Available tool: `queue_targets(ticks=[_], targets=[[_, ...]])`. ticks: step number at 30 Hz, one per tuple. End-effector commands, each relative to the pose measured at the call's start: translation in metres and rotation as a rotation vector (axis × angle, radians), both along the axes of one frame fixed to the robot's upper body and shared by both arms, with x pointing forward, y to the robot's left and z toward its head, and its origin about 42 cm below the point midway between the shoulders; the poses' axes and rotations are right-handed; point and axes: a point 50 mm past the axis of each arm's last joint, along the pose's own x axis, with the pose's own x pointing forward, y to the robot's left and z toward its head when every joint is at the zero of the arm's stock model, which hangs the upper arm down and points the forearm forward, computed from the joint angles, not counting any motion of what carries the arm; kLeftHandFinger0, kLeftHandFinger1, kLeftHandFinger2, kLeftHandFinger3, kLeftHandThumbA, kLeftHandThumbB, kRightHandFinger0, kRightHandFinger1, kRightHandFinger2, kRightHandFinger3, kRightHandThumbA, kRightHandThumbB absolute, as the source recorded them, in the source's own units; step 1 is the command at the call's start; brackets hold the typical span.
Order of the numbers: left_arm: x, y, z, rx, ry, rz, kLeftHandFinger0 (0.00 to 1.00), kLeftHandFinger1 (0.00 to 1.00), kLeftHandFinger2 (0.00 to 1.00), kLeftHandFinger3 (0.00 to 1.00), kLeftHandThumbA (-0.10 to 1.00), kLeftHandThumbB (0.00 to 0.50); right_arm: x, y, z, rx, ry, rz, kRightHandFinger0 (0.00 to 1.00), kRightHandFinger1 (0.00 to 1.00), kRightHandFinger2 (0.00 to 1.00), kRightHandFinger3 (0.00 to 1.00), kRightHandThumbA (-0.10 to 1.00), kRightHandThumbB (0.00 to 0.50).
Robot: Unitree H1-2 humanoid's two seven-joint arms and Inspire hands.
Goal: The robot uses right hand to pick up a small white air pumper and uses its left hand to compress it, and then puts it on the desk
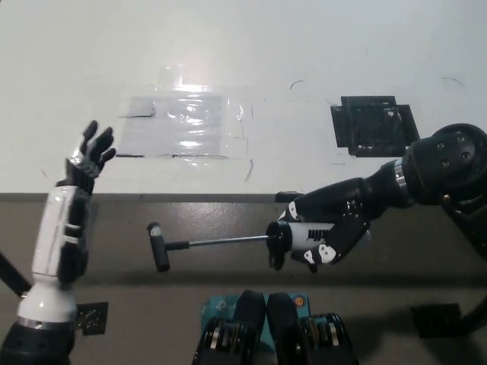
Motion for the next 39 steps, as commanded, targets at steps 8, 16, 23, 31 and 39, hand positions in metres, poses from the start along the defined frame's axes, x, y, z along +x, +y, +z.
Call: queue_targets(ticks=[8, 16, 23, 31, 39], targets=[[-0.018, -0.034, 0.005, 0.248, -0.224, 0.111, 1.00, 1.00, 1.00, 1.00, 1.00, 0.280, 0.004, 0.011, 0.027, 0.054, -0.039, 0.004, 0.00, 0.40, 0.70, 0.67, -0.10, 0.201], [-0.020, -0.035, -0.002, 0.376, -0.348, 0.221, 1.00, 1.00, 1.00, 1.00, 1.00, 0.303, 0.004, 0.016, 0.030, 0.051, -0.072, -0.008, 0.00, 0.39, 0.71, 0.62, -0.10, 0.195], [-0.019, -0.036, -0.007, 0.402, -0.377, 0.269, 1.00, 1.00, 1.00, 1.00, 1.00, 0.308, 0.005, 0.020, 0.033, 0.063, -0.093, -0.017, 0.00, 0.39, 0.72, 0.58, -0.10, 0.189], [-0.019, -0.041, -0.007, 0.390, -0.345, 0.275, 1.00, 1.00, 1.00, 1.00, 1.00, 0.321, 0.000, 0.028, 0.034, 0.066, -0.126, -0.007, 0.00, 0.40, 0.71, 0.66, -0.10, 0.179], [-0.013, -0.048, -0.003, 0.297, -0.297, 0.223, 1.00, 1.00, 1.00, 1.00, 1.00, 0.324, -0.002, 0.038, 0.036, 0.083, -0.111, 0.015, 0.00, 0.37, 0.69, 0.70, -0.10, 0.175]])
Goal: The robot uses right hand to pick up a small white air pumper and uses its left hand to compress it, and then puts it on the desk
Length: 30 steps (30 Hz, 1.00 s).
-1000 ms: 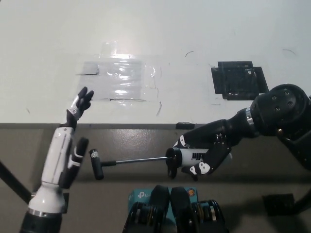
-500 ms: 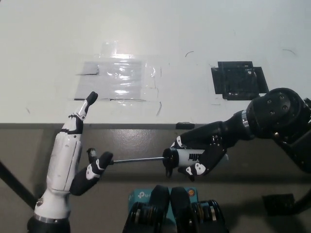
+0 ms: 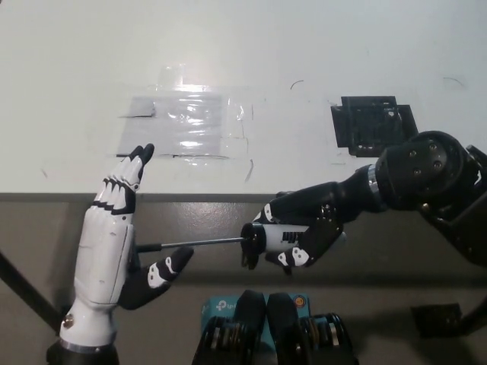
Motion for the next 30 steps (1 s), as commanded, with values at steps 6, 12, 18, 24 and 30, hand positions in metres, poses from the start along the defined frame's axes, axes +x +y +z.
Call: queue_targets(ticks=[6, 12, 18, 24, 30], targets=[[0.007, -0.010, 0.012, -0.213, 0.087, -0.144, 1.00, 1.00, 1.00, 1.00, 1.00, 0.346, 0.003, 0.016, 0.035, 0.041, -0.054, 0.024, 0.00, 0.40, 0.68, 0.57, -0.10, 0.177], [0.007, -0.011, 0.012, -0.293, 0.142, -0.195, 1.00, 1.00, 1.00, 1.00, 1.00, 0.355, 0.002, 0.021, 0.034, 0.036, -0.058, 0.029, 0.00, 0.39, 0.67, 0.51, -0.10, 0.196], [0.005, -0.012, 0.013, -0.312, 0.180, -0.236, 1.00, 1.00, 1.00, 1.00, 1.00, 0.349, 0.001, 0.030, 0.033, 0.040, -0.044, 0.036, 0.00, 0.38, 0.67, 0.61, -0.10, 0.192], [0.004, -0.013, 0.012, -0.299, 0.185, -0.240, 1.00, 1.00, 1.00, 1.00, 1.00, 0.362, 0.001, 0.040, 0.034, 0.049, -0.026, 0.047, 0.00, 0.35, 0.66, 0.38, -0.10, 0.196], [0.005, -0.017, 0.011, -0.291, 0.172, -0.225, 1.00, 1.00, 1.00, 1.00, 1.00, 0.362, 0.001, 0.051, 0.037, 0.052, -0.012, 0.057, 0.00, 0.40, 0.76, 0.62, -0.10, 0.194]])
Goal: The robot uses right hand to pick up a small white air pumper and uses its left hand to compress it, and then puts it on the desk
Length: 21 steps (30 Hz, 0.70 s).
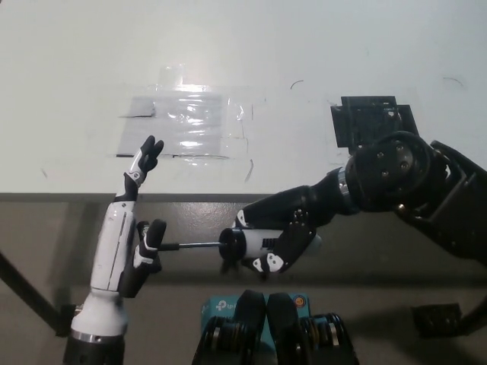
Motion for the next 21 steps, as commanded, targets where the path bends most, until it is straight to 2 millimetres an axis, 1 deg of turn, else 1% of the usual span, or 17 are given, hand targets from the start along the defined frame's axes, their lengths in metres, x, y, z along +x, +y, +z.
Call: queue_targets(ticks=[1, 2, 4, 5, 7, 8, 9, 10, 11, 12, 13, 15, 16, 17, 19, 20, 21], targets=[[0.001, -0.008, 0.010, 0.003, -0.047, -0.026, 1.00, 1.00, 1.00, 1.00, 1.00, 0.359, 0.005, 0.019, 0.037, 0.060, -0.030, 0.012, 0.00, 0.41, 0.77, 0.60, -0.10, 0.191], [0.001, -0.009, 0.011, 0.007, -0.050, -0.022, 1.00, 1.00, 1.00, 1.00, 1.00, 0.357, 0.004, 0.020, 0.038, 0.062, -0.029, 0.014, 0.00, 0.41, 0.78, 0.62, -0.10, 0.182], [0.001, -0.011, 0.011, 0.007, -0.051, -0.023, 1.00, 1.00, 1.00, 1.00, 1.00, 0.353, 0.004, 0.024, 0.040, 0.059, -0.034, 0.020, 0.00, 0.43, 0.82, 0.70, -0.10, 0.180], [0.001, -0.011, 0.011, 0.007, -0.051, -0.023, 1.00, 1.00, 1.00, 1.00, 1.00, 0.351, 0.004, 0.024, 0.041, 0.058, -0.034, 0.019, 0.00, 0.43, 0.82, 0.71, -0.10, 0.176], [0.003, -0.012, 0.012, 0.007, -0.056, -0.026, 1.00, 1.00, 1.00, 1.00, 1.00, 0.348, 0.004, 0.028, 0.043, 0.055, -0.042, 0.022, 0.00, 0.39, 0.75, 0.61, -0.10, 0.174], [0.004, -0.014, 0.013, 0.010, -0.061, -0.026, 1.00, 1.00, 1.00, 1.00, 1.00, 0.345, 0.003, 0.031, 0.044, 0.047, -0.053, 0.024, 0.00, 0.34, 0.71, 0.53, -0.10, 0.175], [0.004, -0.014, 0.013, 0.013, -0.062, -0.025, 1.00, 1.00, 1.00, 1.00, 1.00, 0.342, 0.003, 0.032, 0.044, 0.045, -0.058, 0.027, 0.00, 0.32, 0.69, 0.45, -0.10, 0.176], [0.004, -0.016, 0.013, 0.012, -0.063, -0.024, 1.00, 1.00, 1.00, 1.00, 1.00, 0.343, 0.004, 0.034, 0.043, 0.044, -0.050, 0.029, 0.00, 0.27, 0.65, 0.40, -0.10, 0.172], [0.005, -0.017, 0.014, 0.013, -0.064, -0.025, 1.00, 1.00, 1.00, 1.00, 1.00, 0.343, 0.004, 0.036, 0.043, 0.045, -0.037, 0.027, 0.00, 0.25, 0.63, 0.36, -0.10, 0.176], [0.005, -0.017, 0.015, 0.012, -0.062, -0.025, 1.00, 1.00, 1.00, 1.00, 1.00, 0.343, 0.005, 0.037, 0.043, 0.046, -0.029, 0.027, 0.00, 0.22, 0.61, 0.40, -0.10, 0.181], [0.005, -0.018, 0.015, 0.011, -0.060, -0.025, 1.00, 1.00, 1.00, 1.00, 1.00, 0.345, 0.005, 0.038, 0.043, 0.046, -0.026, 0.027, 0.00, 0.18, 0.56, 0.38, -0.10, 0.182], [0.005, -0.019, 0.015, 0.010, -0.059, -0.026, 1.00, 1.00, 1.00, 1.00, 1.00, 0.346, 0.004, 0.040, 0.044, 0.044, -0.029, 0.029, 0.00, 0.15, 0.54, 0.34, -0.10, 0.181], [0.006, -0.020, 0.015, 0.010, -0.055, -0.027, 1.00, 1.00, 1.00, 1.00, 1.00, 0.344, 0.004, 0.041, 0.044, 0.044, -0.030, 0.033, 0.00, 0.14, 0.55, 0.33, -0.10, 0.174], [0.006, -0.020, 0.015, 0.012, -0.056, -0.025, 1.00, 1.00, 1.00, 1.00, 1.00, 0.343, 0.003, 0.042, 0.044, 0.044, -0.032, 0.034, 0.00, 0.14, 0.55, 0.34, -0.10, 0.175], [0.007, -0.021, 0.016, 0.018, -0.054, -0.019, 1.00, 1.00, 1.00, 1.00, 1.00, 0.338, 0.004, 0.045, 0.044, 0.035, -0.015, 0.036, 0.00, 0.12, 0.54, 0.65, -0.10, 0.175], [0.009, -0.022, 0.017, 0.018, -0.056, -0.019, 1.00, 1.00, 1.00, 1.00, 1.00, 0.338, 0.005, 0.046, 0.045, 0.035, -0.011, 0.033, 0.00, 0.09, 0.52, 0.66, -0.10, 0.183], [0.010, -0.022, 0.018, 0.016, -0.055, -0.021, 1.00, 1.00, 1.00, 1.00, 1.00, 0.339, 0.006, 0.048, 0.044, 0.033, -0.006, 0.035, 0.00, 0.07, 0.50, 0.53, -0.10, 0.182]])
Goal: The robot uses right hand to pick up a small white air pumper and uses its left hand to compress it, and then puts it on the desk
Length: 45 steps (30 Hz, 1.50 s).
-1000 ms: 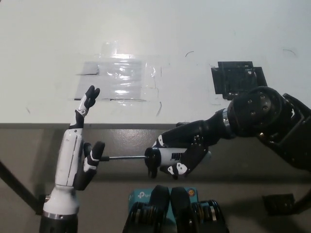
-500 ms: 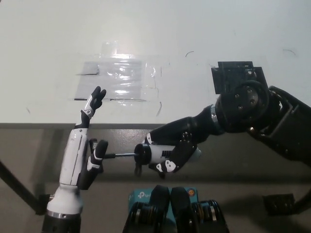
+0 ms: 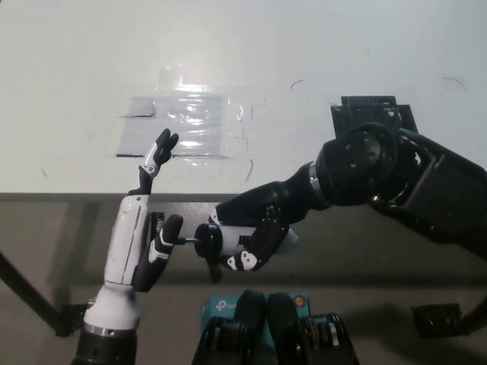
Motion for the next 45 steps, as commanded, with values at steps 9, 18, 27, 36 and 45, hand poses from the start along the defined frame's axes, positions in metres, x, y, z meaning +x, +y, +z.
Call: queue_targets(ticks=[9, 18, 27, 36, 45], targets=[[0.013, -0.016, 0.016, 0.009, -0.031, -0.003, 1.00, 1.00, 1.00, 1.00, 1.00, 0.321, 0.004, 0.021, 0.037, 0.013, 0.002, 0.042, 0.00, 0.08, 0.53, 0.75, -0.10, 0.184], [0.022, -0.020, 0.016, 0.011, -0.023, -0.017, 1.00, 1.00, 1.00, 1.00, 1.00, 0.316, 0.010, 0.020, 0.038, 0.009, 0.147, 0.061, 0.00, 0.17, 0.63, 0.74, -0.10, 0.180], [0.024, -0.027, 0.012, 0.024, -0.020, -0.045, 1.00, 1.00, 1.00, 1.00, 1.00, 0.344, 0.014, 0.016, 0.037, -0.059, 0.204, 0.049, 0.00, 0.22, 0.67, 0.69, -0.10, 0.174], [0.023, -0.019, 0.006, -0.003, 0.009, -0.019, 1.00, 1.00, 1.00, 1.00, 1.00, 0.343, 0.024, 0.001, 0.043, -0.052, 0.110, -0.015, 0.00, 0.20, 0.67, 0.25, -0.10, 0.208], [0.026, 0.028, 0.013, -0.086, 0.006, 0.062, 1.00, 1.00, 1.00, 1.00, 1.00, 0.332, 0.073, -0.062, 0.059, -0.144, -0.075, -0.263, 0.02, 0.48, 0.73, 0.49, -0.10, 0.186]])
